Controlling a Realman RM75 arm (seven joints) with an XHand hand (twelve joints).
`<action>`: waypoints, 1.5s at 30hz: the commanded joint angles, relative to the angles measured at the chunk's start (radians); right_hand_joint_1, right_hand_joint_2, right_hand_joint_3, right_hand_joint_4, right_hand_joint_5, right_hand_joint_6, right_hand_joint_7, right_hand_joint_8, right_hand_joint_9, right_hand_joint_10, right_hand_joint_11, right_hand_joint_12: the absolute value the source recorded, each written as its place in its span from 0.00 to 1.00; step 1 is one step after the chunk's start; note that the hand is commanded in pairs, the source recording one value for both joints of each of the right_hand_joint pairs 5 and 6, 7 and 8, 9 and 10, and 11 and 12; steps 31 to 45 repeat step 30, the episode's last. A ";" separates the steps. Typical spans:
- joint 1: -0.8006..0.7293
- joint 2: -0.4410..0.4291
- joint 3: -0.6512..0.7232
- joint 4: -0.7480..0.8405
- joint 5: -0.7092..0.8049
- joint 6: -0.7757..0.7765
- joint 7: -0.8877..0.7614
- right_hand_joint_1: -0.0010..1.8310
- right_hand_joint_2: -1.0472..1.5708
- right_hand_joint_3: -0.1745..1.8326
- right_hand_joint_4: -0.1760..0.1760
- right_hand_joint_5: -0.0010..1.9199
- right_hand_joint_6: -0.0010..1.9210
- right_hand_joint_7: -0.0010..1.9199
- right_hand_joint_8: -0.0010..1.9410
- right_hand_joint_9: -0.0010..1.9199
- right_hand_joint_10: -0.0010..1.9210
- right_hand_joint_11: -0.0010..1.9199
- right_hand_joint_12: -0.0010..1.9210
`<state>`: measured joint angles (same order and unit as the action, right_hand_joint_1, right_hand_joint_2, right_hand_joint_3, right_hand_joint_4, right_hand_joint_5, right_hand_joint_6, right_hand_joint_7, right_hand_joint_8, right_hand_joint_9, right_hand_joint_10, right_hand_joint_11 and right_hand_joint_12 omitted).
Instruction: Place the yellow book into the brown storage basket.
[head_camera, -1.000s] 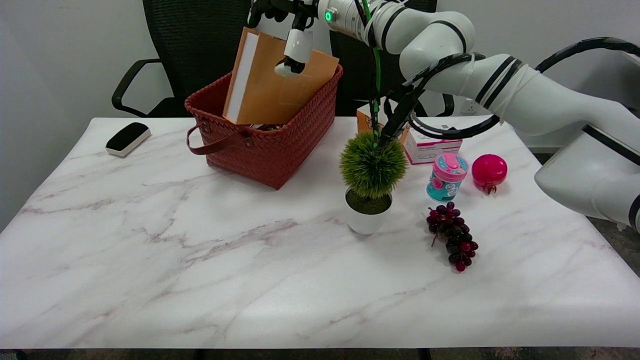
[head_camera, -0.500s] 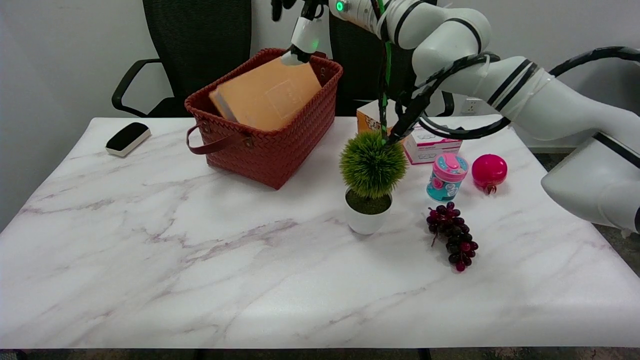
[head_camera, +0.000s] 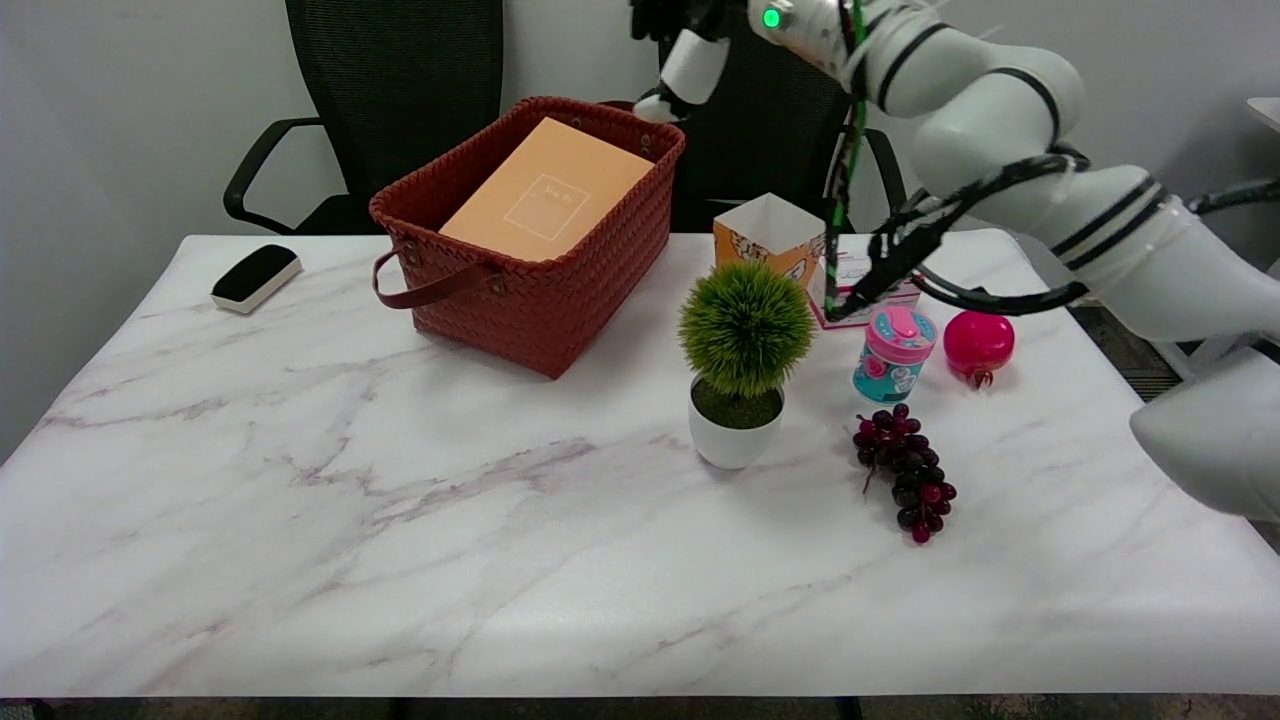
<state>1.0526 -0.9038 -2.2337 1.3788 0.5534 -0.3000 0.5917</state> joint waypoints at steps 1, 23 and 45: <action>-0.634 0.183 0.697 0.391 -0.188 -0.093 0.068 0.68 0.43 0.57 0.50 0.22 0.22 0.45 0.44 0.42 0.42 0.42 0.42; -1.245 0.065 1.276 0.465 -0.688 0.016 0.579 0.69 0.40 0.67 0.50 0.36 0.36 0.45 0.45 0.35 0.35 0.40 0.40; -1.302 0.045 1.333 0.421 -0.692 0.098 0.679 0.65 0.40 0.69 0.50 0.41 0.41 0.46 0.46 0.35 0.35 0.40 0.40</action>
